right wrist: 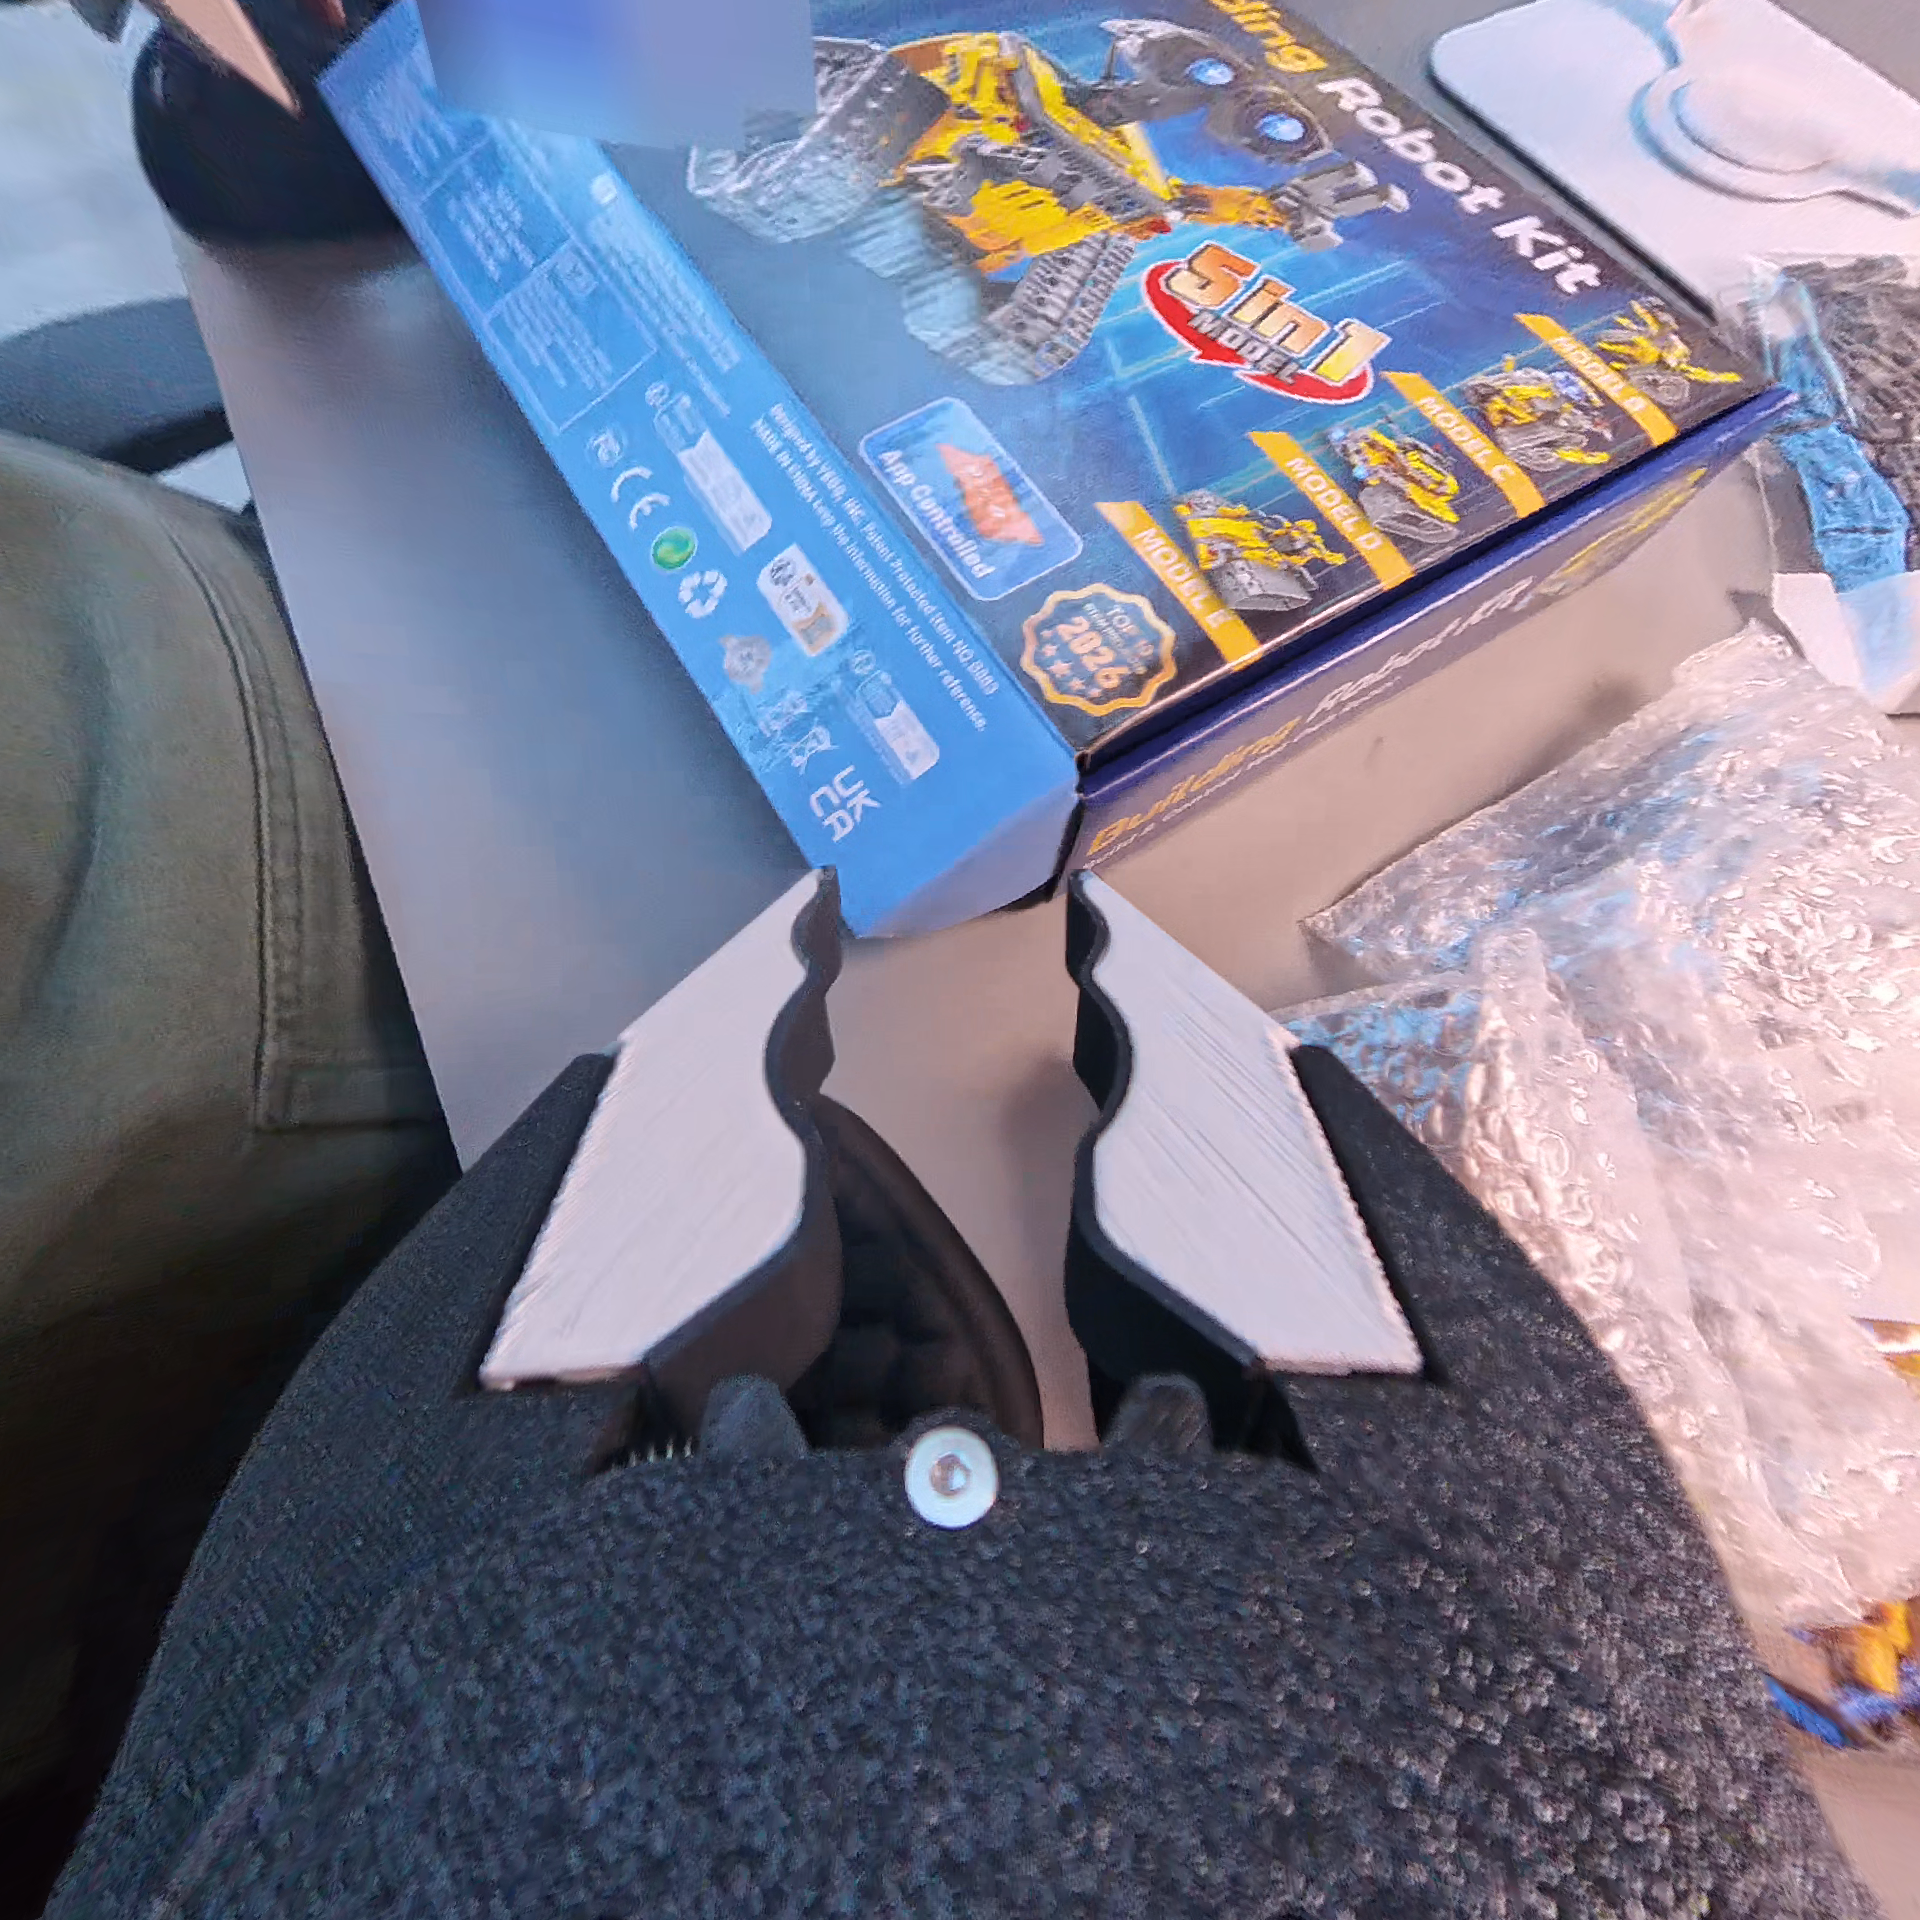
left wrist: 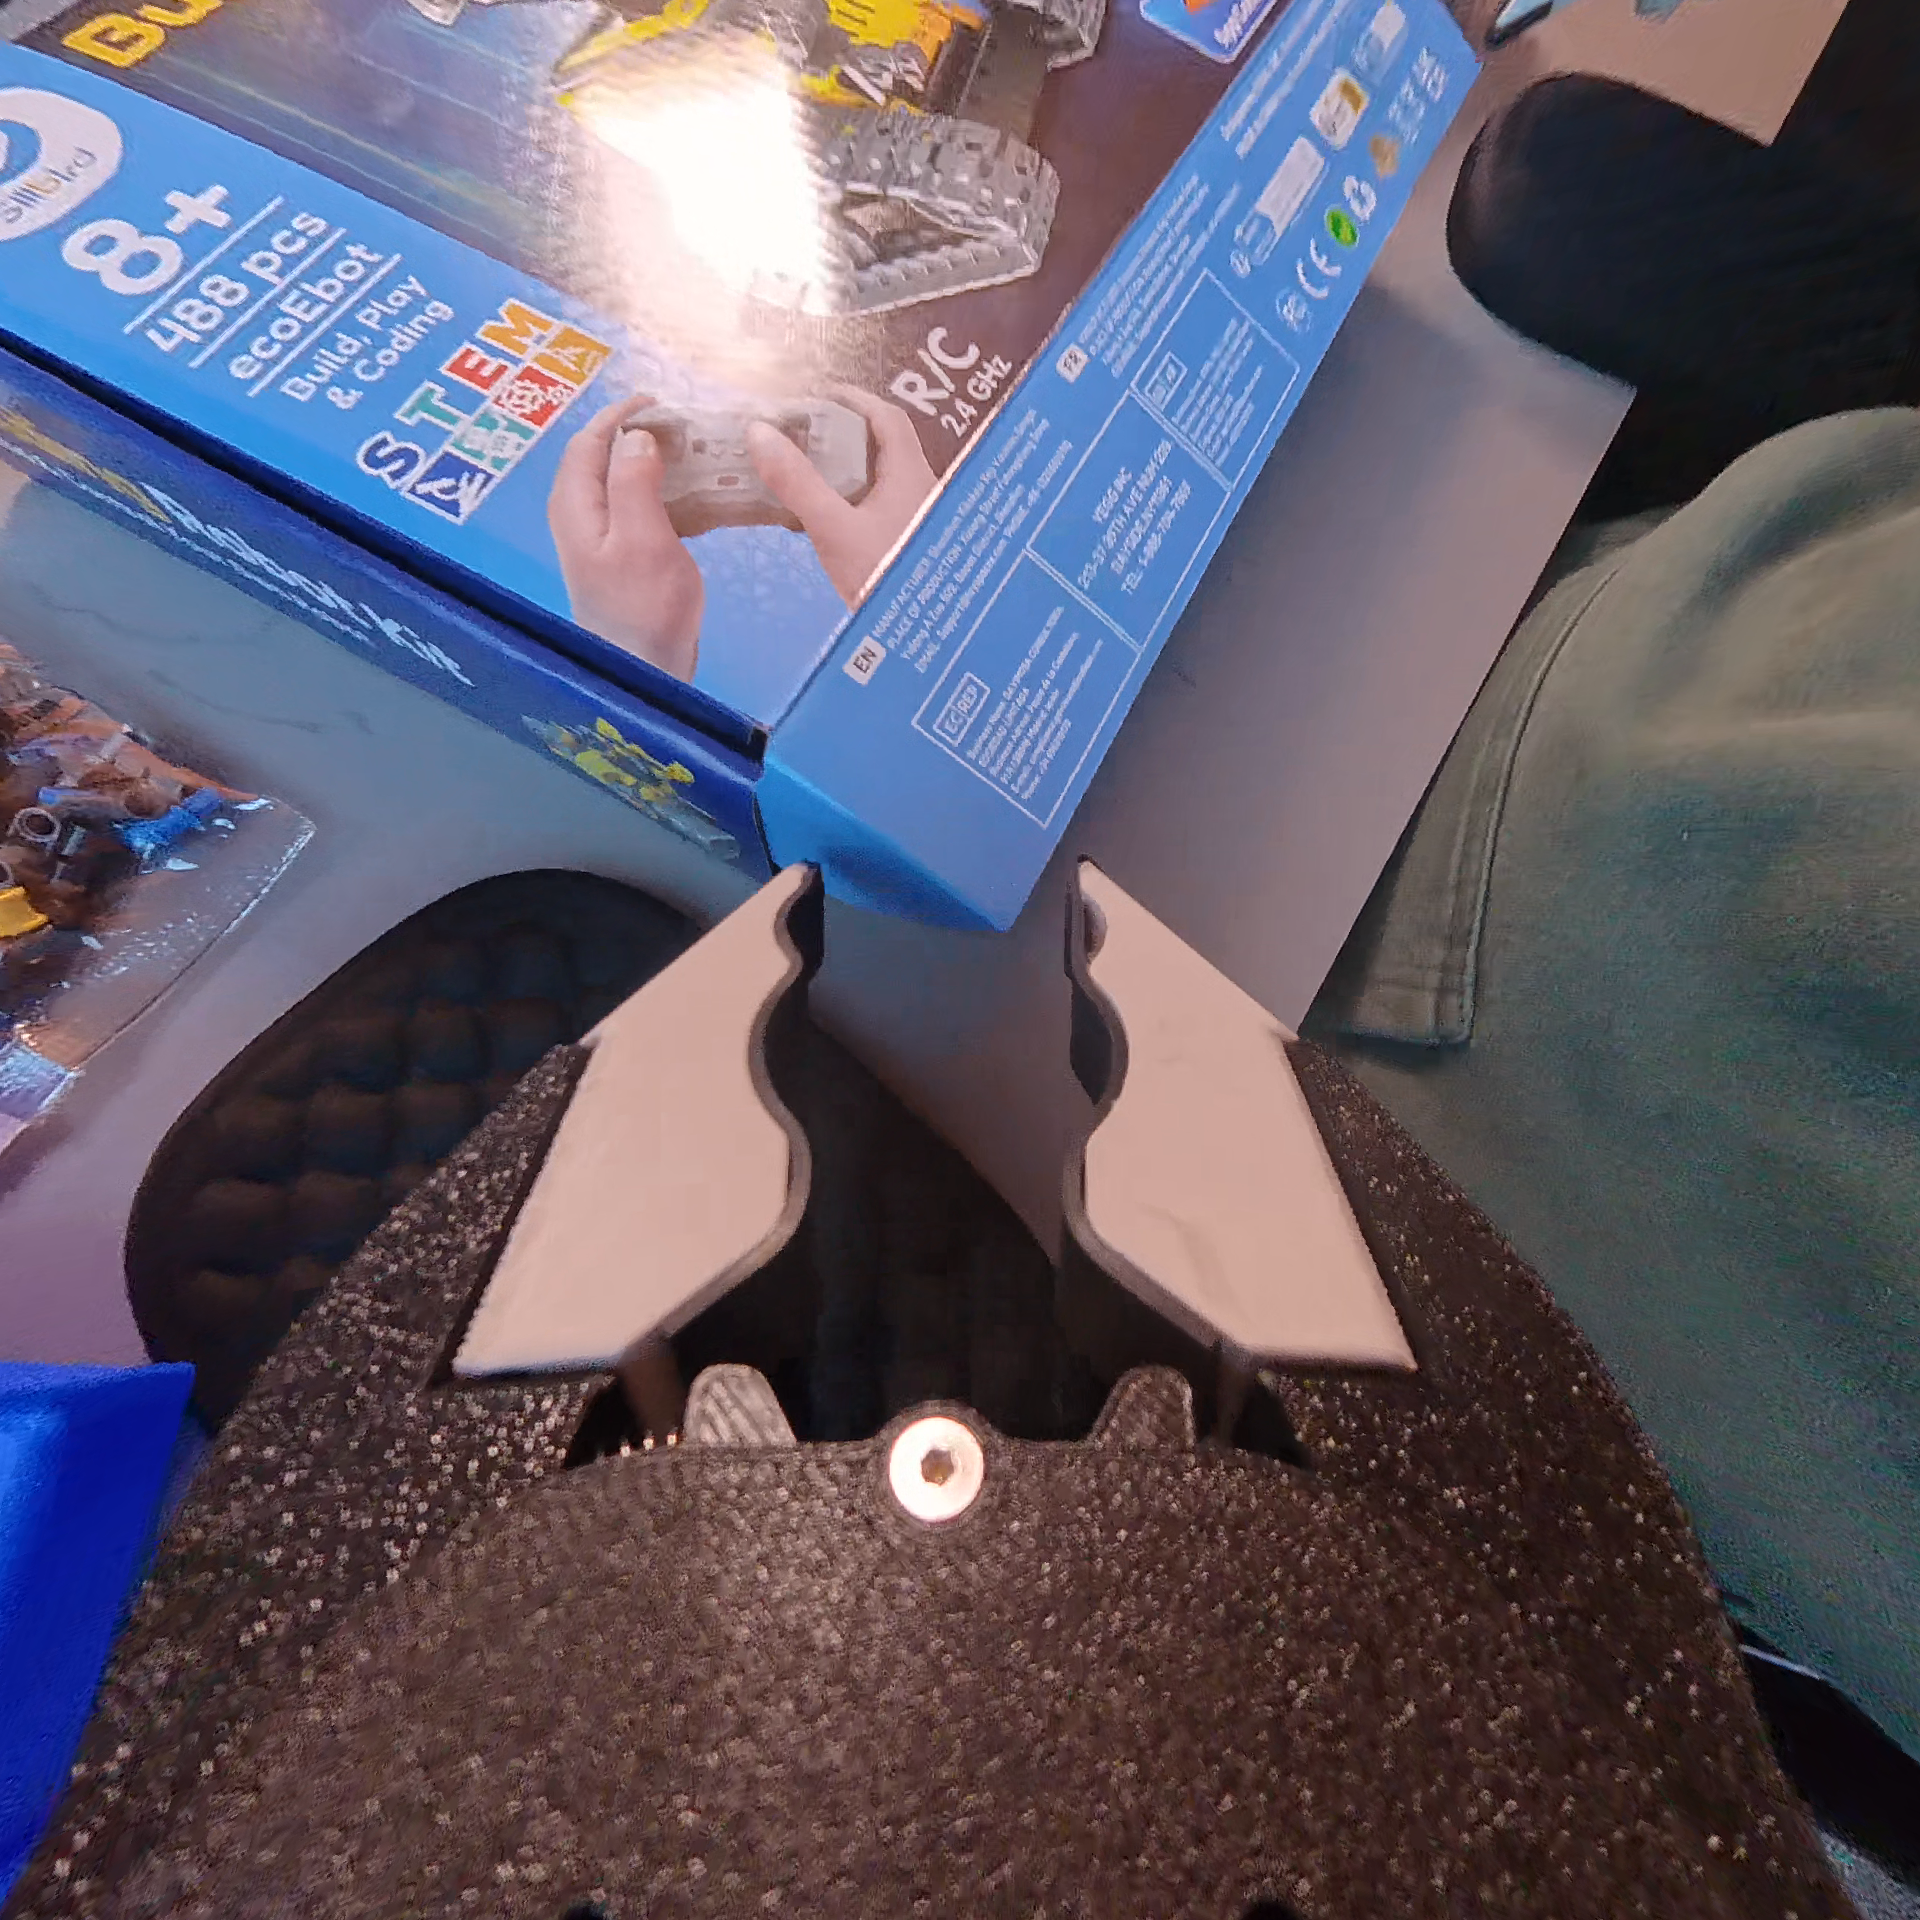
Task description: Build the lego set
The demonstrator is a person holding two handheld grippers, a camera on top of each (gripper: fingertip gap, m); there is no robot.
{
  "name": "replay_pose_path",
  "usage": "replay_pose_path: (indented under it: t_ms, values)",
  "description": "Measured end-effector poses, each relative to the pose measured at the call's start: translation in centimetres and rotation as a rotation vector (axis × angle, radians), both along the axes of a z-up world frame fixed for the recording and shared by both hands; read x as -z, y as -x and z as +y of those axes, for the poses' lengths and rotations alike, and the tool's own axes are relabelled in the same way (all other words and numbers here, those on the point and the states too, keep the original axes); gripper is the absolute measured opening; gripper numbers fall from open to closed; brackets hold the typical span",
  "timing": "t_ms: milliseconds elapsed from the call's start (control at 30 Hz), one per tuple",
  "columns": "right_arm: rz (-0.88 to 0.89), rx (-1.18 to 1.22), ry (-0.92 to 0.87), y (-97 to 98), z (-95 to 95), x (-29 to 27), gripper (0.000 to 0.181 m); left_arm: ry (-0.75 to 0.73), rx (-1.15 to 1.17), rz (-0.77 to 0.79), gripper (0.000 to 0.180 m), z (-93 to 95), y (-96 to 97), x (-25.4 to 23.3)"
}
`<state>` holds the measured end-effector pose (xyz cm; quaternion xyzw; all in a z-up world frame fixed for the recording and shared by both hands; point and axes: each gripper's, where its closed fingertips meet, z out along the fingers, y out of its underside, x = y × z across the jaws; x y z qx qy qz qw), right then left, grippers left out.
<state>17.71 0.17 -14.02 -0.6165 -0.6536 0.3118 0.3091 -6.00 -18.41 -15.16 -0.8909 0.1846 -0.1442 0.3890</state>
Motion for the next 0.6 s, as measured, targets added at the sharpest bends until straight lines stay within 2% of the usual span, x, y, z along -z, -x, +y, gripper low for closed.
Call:
replay_pose_path:
  t_ms: [67, 133, 200, 300, 367, 433, 533, 600]
  values:
    - [-0.015, 0.012, 0.026, 0.4, 0.3, 0.6, 0.038, -0.005, -0.022, -0.059, 0.038, 0.9, 0.0, 0.1]
    - [-0.045, 0.001, 0.026, 0.7, 0.2, 1.7, 0.032, 0.002, -0.048, -0.045, 0.032, 1.4, 0.5, 0.9]
    - [-0.078, -0.003, 0.001, 1.0, 0.2, 2.8, 0.023, 0.002, -0.057, 0.055, 0.026, 1.6, 1.0, 2.2]
    - [-0.145, -0.001, -0.150, 1.2, 0.9, 4.7, 0.015, -0.051, -0.099, 0.285, 0.020, 2.4, 1.9, 3.3]
    - [-0.170, -0.009, -0.237, 1.5, 1.0, 5.0, 0.015, -0.102, -0.127, 0.456, 0.026, 2.9, 2.9, 3.3]
    - [-0.191, -0.015, -0.303, 1.5, 1.4, 4.7, 0.017, -0.124, -0.120, 0.535, 0.037, 3.1, 3.2, 3.2]
    - [-0.195, -0.010, -0.359, 1.1, 2.2, 3.0, 0.023, -0.139, -0.141, 0.494, 0.049, 3.0, 3.9, 2.1]
    - [-0.183, -0.006, -0.381, 1.0, 2.8, 1.6, 0.035, -0.152, -0.134, 0.470, 0.059, 3.1, 4.3, 1.3]
